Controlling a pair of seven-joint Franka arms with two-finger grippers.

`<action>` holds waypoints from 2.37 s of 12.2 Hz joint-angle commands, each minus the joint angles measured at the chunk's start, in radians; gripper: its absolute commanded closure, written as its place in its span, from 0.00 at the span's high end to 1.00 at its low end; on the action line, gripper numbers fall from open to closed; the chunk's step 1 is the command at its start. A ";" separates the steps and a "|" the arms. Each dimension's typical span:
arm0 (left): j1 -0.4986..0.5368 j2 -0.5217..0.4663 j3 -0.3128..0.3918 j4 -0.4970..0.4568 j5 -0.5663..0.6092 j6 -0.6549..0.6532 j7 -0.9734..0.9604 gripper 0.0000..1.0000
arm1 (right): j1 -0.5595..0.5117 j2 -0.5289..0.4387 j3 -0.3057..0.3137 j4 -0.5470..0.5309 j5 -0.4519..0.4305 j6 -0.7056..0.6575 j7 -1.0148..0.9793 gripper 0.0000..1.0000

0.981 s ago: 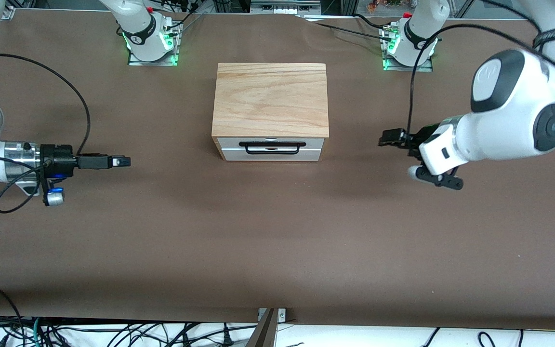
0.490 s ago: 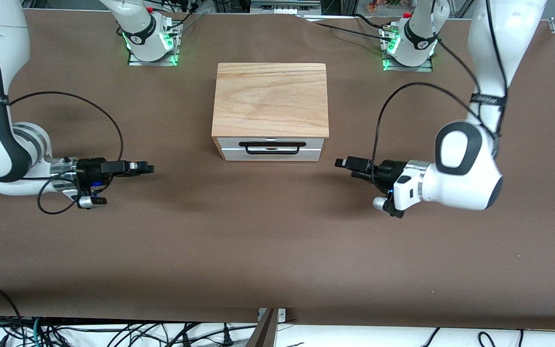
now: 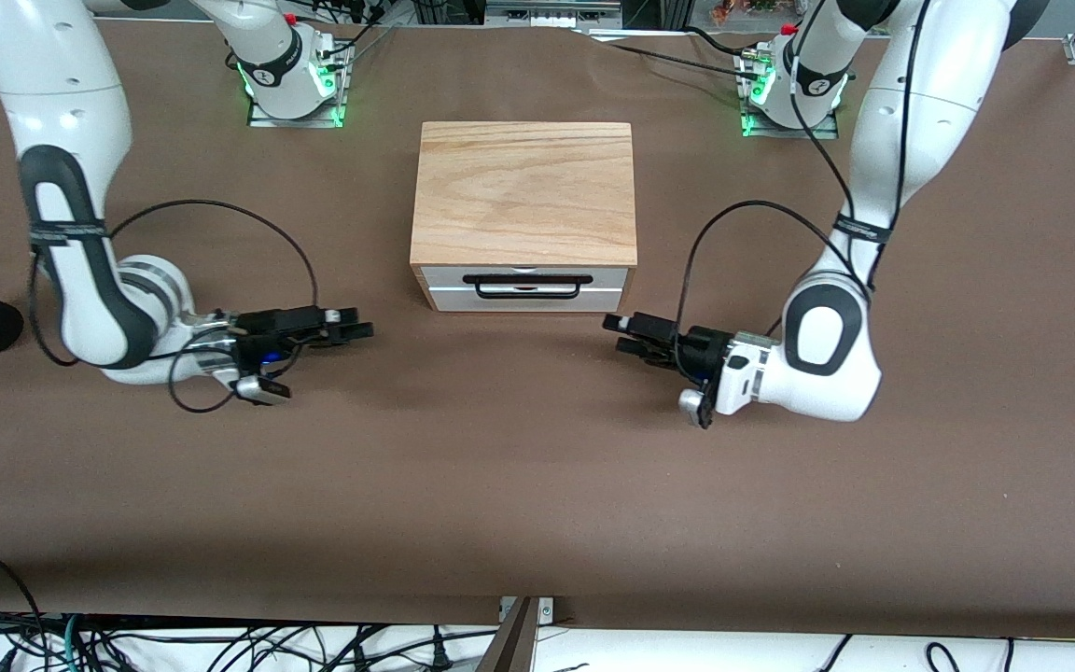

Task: Pull top drawer with both arms simultaneously
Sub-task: 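Reach both grippers to the black handle ends from either side, then close both grippers on the black drawer handle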

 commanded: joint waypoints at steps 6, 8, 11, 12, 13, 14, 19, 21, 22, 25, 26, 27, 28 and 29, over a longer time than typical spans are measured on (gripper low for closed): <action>-0.037 -0.036 -0.052 -0.236 -0.236 0.065 0.283 0.63 | 0.170 0.038 -0.003 -0.019 0.143 0.128 -0.196 0.95; -0.026 -0.047 -0.080 -0.262 -0.239 0.060 0.296 0.63 | 0.201 0.038 -0.002 -0.019 0.150 0.169 -0.214 0.95; -0.016 -0.048 -0.084 -0.263 -0.241 0.057 0.297 0.43 | 0.244 0.049 -0.003 -0.045 0.217 0.185 -0.307 0.94; -0.016 -0.048 -0.084 -0.263 -0.241 0.054 0.308 0.30 | 0.249 0.049 -0.002 -0.057 0.222 0.186 -0.312 0.94; -0.016 -0.047 -0.084 -0.263 -0.241 0.051 0.320 0.22 | 0.250 0.047 -0.002 -0.068 0.222 0.185 -0.317 0.94; -0.016 -0.047 -0.084 -0.264 -0.241 0.049 0.322 0.17 | 0.252 0.045 -0.002 -0.082 0.222 0.183 -0.337 0.94; -0.009 -0.048 -0.084 -0.261 -0.242 0.049 0.322 0.00 | 0.253 0.030 0.010 -0.129 0.223 0.185 -0.354 0.86; -0.009 -0.047 -0.086 -0.255 -0.242 0.049 0.322 0.00 | 0.253 0.029 0.014 -0.134 0.230 0.185 -0.355 0.77; -0.009 -0.047 -0.084 -0.255 -0.242 0.049 0.322 0.00 | 0.253 0.023 0.014 -0.140 0.230 0.185 -0.355 0.74; -0.009 -0.047 -0.084 -0.255 -0.242 0.049 0.322 0.00 | 0.253 -0.002 0.014 -0.166 0.230 0.185 -0.355 0.74; -0.009 -0.047 -0.084 -0.255 -0.242 0.049 0.322 0.00 | 0.253 -0.010 0.015 -0.177 0.230 0.185 -0.355 0.74; -0.009 -0.047 -0.084 -0.253 -0.242 0.049 0.322 0.00 | 0.253 -0.023 0.015 -0.187 0.230 0.186 -0.355 0.74; -0.009 -0.047 -0.084 -0.253 -0.242 0.049 0.322 0.00 | 0.255 -0.033 0.023 -0.197 0.230 0.185 -0.355 0.74; -0.009 -0.047 -0.084 -0.253 -0.242 0.049 0.322 0.00 | 0.255 -0.037 0.026 -0.206 0.231 0.186 -0.355 0.74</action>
